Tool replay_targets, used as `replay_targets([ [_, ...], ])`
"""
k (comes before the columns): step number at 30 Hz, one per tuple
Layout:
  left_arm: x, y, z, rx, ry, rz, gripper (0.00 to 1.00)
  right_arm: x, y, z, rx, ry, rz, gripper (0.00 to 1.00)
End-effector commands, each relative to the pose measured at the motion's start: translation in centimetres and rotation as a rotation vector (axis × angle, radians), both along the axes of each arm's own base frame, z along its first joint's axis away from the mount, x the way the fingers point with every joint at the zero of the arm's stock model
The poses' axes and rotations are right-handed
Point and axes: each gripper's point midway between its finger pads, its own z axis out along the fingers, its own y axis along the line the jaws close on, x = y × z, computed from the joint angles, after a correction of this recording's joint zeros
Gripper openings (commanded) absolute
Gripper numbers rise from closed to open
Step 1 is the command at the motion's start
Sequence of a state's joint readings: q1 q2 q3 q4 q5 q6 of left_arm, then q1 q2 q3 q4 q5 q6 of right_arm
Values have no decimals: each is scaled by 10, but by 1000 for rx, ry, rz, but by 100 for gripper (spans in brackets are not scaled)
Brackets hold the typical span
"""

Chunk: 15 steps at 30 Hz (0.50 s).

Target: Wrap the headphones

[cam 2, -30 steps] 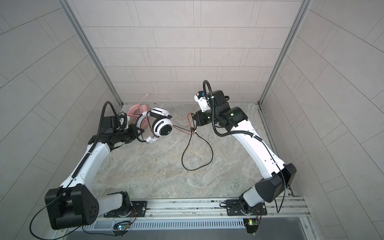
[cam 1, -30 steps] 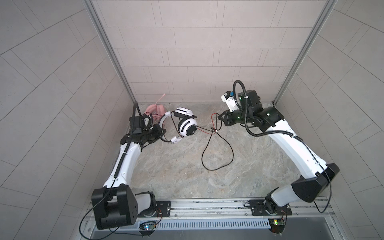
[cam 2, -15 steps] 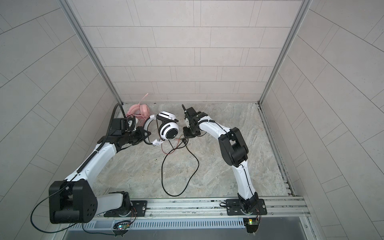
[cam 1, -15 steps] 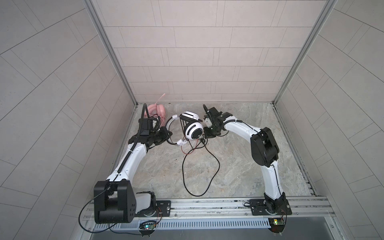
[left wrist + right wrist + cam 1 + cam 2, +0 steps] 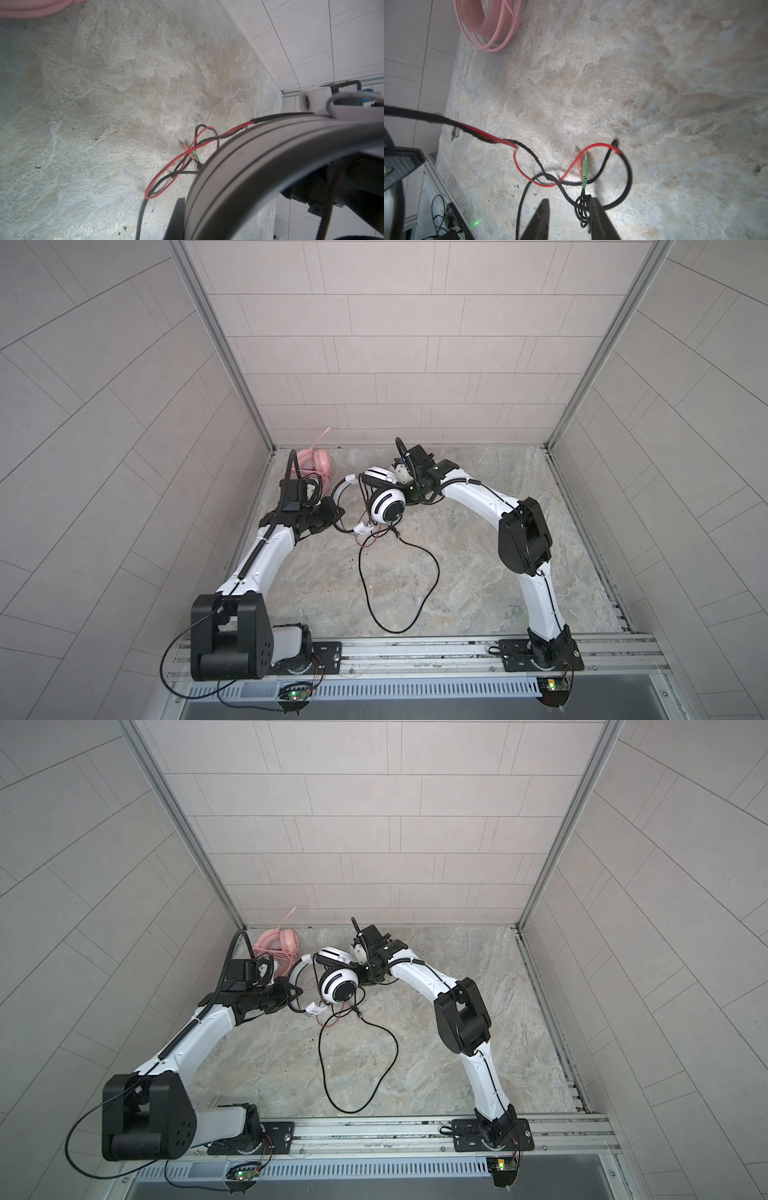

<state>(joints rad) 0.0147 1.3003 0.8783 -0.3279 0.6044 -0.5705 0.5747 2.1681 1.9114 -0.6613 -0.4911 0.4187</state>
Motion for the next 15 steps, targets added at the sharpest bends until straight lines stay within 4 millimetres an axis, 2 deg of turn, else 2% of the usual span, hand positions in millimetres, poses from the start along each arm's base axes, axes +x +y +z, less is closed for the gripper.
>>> replay_targets([
  [1, 8, -5, 21, -31, -68, -27, 0, -8, -15, -2, -26, 20, -2, 42],
  [4, 8, -5, 22, -32, -68, -28, 0, -14, -33, 13, -54, -22, 2, 45],
  [6, 7, -5, 22, -29, -67, -28, 0, -21, -52, 16, -106, -45, -6, 46],
  [9, 8, -4, 24, -27, -69, -25, 0, -45, -65, 18, -141, -64, 57, 43],
  [12, 10, -4, 25, -29, -73, -25, 0, -82, -64, 6, -191, -65, 158, 41],
  [15, 13, -5, 26, -36, -75, -24, 0, -107, -58, -21, -224, -66, 234, 43],
])
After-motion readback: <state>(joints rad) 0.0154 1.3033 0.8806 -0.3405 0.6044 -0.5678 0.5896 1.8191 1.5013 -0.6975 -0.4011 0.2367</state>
